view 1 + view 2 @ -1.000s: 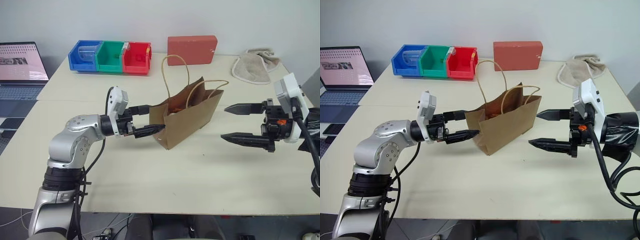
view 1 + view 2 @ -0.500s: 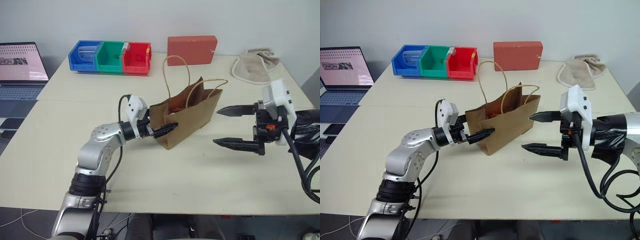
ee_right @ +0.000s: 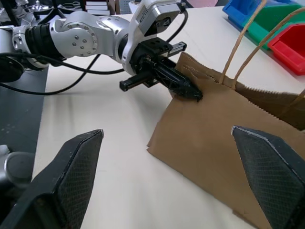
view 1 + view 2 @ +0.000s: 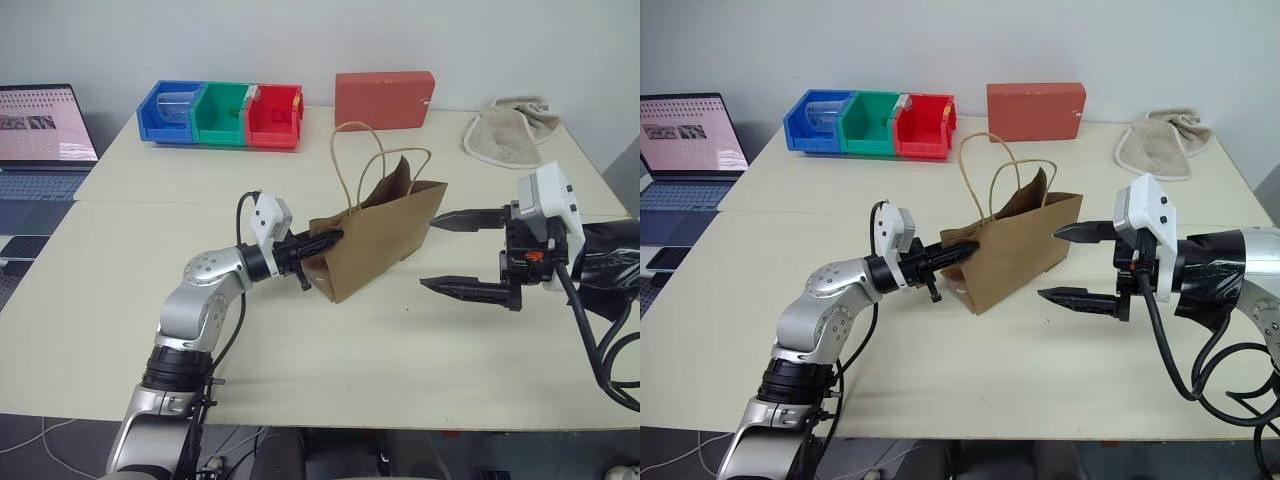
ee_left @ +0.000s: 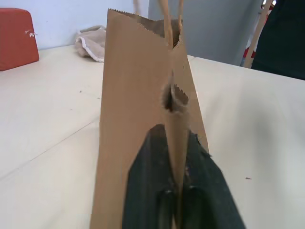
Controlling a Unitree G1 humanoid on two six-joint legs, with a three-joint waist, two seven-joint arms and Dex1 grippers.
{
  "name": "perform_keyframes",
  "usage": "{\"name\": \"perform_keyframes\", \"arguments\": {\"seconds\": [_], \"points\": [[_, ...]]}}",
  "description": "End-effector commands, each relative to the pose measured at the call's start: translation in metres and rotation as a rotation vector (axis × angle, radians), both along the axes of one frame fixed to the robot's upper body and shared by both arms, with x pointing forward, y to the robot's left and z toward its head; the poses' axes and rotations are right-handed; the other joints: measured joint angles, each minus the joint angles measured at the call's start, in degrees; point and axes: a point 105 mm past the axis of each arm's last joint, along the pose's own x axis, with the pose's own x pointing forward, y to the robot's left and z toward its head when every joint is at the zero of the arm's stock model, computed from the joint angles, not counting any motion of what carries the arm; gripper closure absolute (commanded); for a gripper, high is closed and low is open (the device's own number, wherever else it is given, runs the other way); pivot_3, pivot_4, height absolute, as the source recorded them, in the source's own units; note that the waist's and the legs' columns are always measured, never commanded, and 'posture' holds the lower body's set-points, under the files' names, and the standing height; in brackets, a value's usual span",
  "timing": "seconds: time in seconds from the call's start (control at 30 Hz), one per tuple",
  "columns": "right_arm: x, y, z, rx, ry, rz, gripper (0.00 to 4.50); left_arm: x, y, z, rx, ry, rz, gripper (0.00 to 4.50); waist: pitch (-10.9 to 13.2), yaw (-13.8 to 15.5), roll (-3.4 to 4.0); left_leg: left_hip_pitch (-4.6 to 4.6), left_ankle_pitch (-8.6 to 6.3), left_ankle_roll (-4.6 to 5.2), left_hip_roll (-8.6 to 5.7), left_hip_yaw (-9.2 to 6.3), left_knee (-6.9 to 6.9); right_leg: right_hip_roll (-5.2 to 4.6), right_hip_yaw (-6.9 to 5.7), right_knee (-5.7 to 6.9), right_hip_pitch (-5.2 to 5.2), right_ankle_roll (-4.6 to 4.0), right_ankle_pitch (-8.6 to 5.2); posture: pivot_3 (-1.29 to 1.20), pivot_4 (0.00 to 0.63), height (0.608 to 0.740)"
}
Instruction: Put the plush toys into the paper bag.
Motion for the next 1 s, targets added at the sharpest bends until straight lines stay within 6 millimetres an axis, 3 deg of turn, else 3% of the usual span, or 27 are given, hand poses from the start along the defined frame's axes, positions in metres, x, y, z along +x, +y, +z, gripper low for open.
{"name": "perform_keyframes", "arguments": {"seconds": [0.03,0.23,0.37,0.57,0.77,0.93,1.0], "points": [[-0.002,0.0,0.005,-0.009,-0.077,-0.005,0.0,-0.002,0.002,0.011,0.0,-0.032,-0.047,4.44,0.0,0.01,0.0,0.0,0.0,0.0,0.0,0.0,0.0,0.0,0.0,0.0,0.0,0.0,0.0,0.0,0.15,0.74],[-0.007,-0.016,0.005,-0.038,-0.09,-0.05,0.0,-0.005,0.004,0.024,0.007,-0.027,-0.17,4.44,0.0,0.02,0.0,-0.01,0.0,0.0,0.0,-0.01,0.0,0.0,-0.01,0.0,0.0,0.0,0.0,0.0,0.15,0.74],[-0.022,-0.042,0.008,-0.076,-0.026,-0.135,0.0,0.0,-0.006,0.027,0.053,-0.013,-0.3,4.44,0.0,0.55,0.0,-0.04,0.0,0.0,-0.03,-0.04,0.02,0.0,-0.04,-0.02,0.01,-0.01,0.0,0.0,0.15,0.74],[-0.042,-0.062,0.005,-0.099,0.013,-0.285,0.0,0.007,-0.03,0.024,0.057,0.012,-0.439,4.44,0.0,0.77,0.0,-0.04,0.0,0.0,-0.03,-0.03,0.02,0.0,-0.03,-0.04,0.04,-0.01,-0.01,0.0,0.15,0.74],[-0.06,-0.065,-0.002,-0.108,0.03,-0.351,0.0,0.012,-0.052,0.013,0.088,0.021,-0.541,4.44,0.0,0.34,-0.01,-0.05,0.0,0.0,-0.03,-0.01,0.06,0.0,0.0,-0.04,0.04,0.0,-0.01,0.0,0.15,0.74],[-0.066,-0.065,-0.002,-0.105,0.036,-0.376,0.0,0.019,-0.057,0.004,0.143,0.023,-0.53,4.44,0.0,0.2,-0.02,-0.05,0.0,0.0,-0.03,-0.01,0.06,0.0,0.0,-0.04,0.04,0.0,0.0,0.0,0.15,0.74],[-0.067,-0.065,-0.002,-0.1,0.038,-0.384,0.0,0.02,-0.055,0.003,0.163,0.015,-0.537,4.03,-0.01,0.27,-0.02,-0.04,0.0,0.0,-0.03,-0.04,0.08,0.0,0.0,-0.06,0.08,0.0,-0.01,0.0,0.15,0.74]]}}
